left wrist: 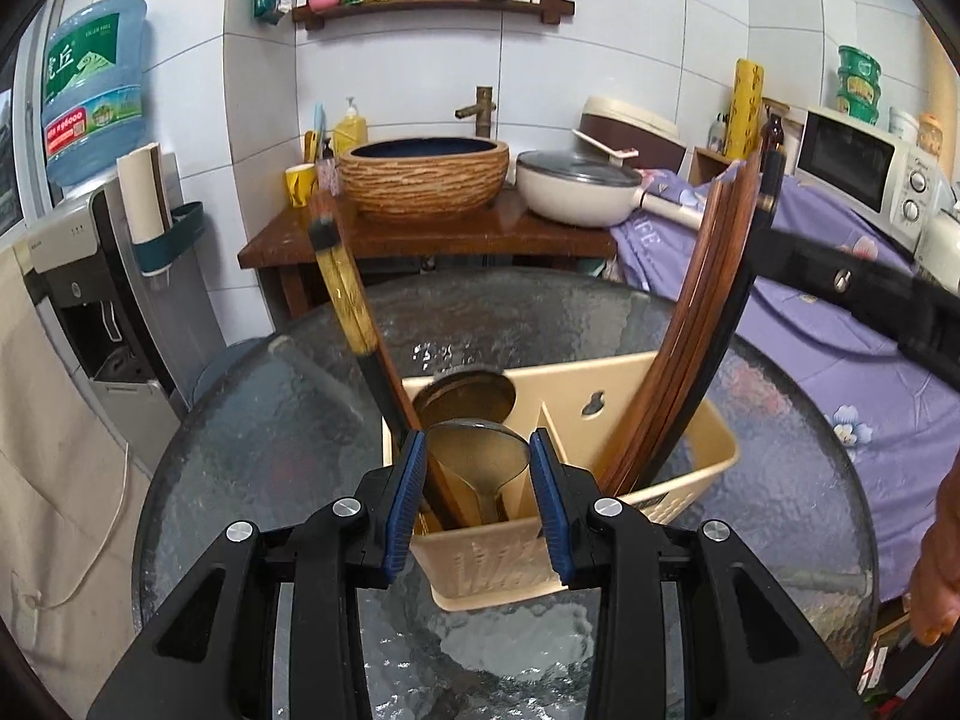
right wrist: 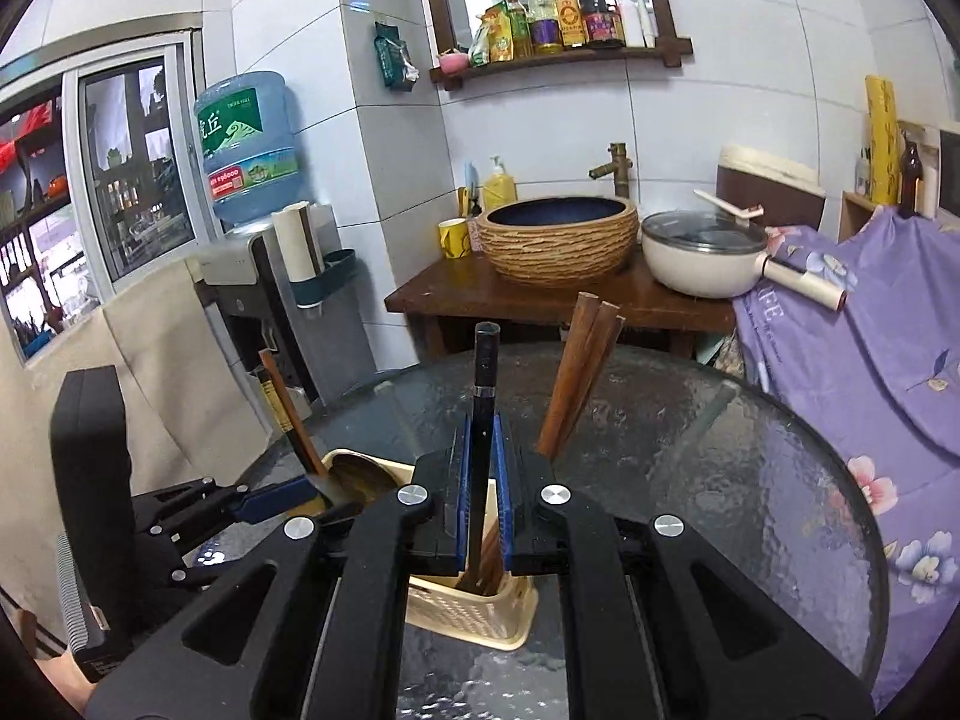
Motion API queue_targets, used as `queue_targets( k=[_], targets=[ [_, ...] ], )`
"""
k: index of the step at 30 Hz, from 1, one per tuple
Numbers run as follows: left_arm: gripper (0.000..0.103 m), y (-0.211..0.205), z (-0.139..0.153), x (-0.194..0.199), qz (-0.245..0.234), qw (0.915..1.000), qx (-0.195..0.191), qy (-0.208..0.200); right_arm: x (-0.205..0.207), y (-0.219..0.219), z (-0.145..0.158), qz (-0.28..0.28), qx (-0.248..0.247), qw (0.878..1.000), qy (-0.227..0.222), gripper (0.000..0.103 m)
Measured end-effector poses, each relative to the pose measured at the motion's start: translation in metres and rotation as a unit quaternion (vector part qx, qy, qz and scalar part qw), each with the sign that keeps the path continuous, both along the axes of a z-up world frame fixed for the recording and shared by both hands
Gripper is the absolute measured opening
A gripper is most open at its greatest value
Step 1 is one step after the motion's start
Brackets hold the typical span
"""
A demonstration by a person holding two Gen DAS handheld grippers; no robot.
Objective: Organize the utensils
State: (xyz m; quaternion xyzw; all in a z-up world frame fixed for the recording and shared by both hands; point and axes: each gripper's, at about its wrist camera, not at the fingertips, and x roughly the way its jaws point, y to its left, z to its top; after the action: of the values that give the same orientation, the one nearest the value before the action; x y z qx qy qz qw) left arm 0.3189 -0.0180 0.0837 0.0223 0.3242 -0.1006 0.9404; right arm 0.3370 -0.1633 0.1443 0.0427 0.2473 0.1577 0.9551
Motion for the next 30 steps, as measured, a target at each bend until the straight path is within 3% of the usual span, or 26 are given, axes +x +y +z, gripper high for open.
queue_targets(
  k=[2, 4, 5, 6, 7, 9, 13, 19, 25, 30],
  targets=[
    [0.035, 0.0, -0.001, -0.003, 0.002, 1.0, 0.002, -0.007, -0.002, 0.002, 0.0, 0.002, -0.005, 1.0, -0.005, 0.01],
    [0.046, 0.001, 0.0, -0.008, -0.001, 0.9999, -0.002, -0.017, -0.007, 0.003, 0.001, -0.001, -0.014, 1.0, -0.014, 0.025],
    [0.049, 0.001, 0.001, -0.011, -0.004, 0.9997, -0.006, -0.023, -0.011, 0.002, 0.002, -0.003, -0.012, 1.0, -0.024, 0.043],
    [0.056, 0.001, 0.003, -0.016, -0.007, 0.9995, -0.009, -0.031, -0.016, 0.0, 0.004, -0.004, -0.009, 0.999, -0.034, 0.053],
    [0.071, 0.001, 0.004, -0.02, -0.005, 0.9993, -0.009, -0.037, -0.023, -0.002, 0.006, -0.005, -0.007, 0.999, -0.046, 0.053],
    [0.085, 0.005, 0.008, -0.035, 0.006, 0.9977, -0.011, -0.066, -0.034, -0.005, 0.009, -0.004, -0.006, 0.998, -0.059, 0.053],
    [0.096, 0.015, 0.016, -0.078, 0.005, 0.9929, -0.019, -0.118, -0.075, -0.012, 0.011, -0.005, -0.02, 0.995, -0.095, 0.069],
    [0.096, 0.033, 0.008, -0.161, 0.017, 0.9799, -0.02, -0.198, -0.164, -0.023, -0.017, 0.001, -0.017, 0.993, -0.116, 0.09],
    [0.096, 0.038, -0.028, -0.23, 0.036, 0.9779, -0.002, -0.206, -0.234, -0.028, -0.059, -0.011, -0.013, 0.993, -0.119, 0.097],
    [0.096, 0.042, -0.057, -0.266, 0.056, 0.9819, 0.009, -0.18, -0.283, -0.031, -0.089, -0.03, -0.023, 0.992, -0.124, 0.097]
  ],
)
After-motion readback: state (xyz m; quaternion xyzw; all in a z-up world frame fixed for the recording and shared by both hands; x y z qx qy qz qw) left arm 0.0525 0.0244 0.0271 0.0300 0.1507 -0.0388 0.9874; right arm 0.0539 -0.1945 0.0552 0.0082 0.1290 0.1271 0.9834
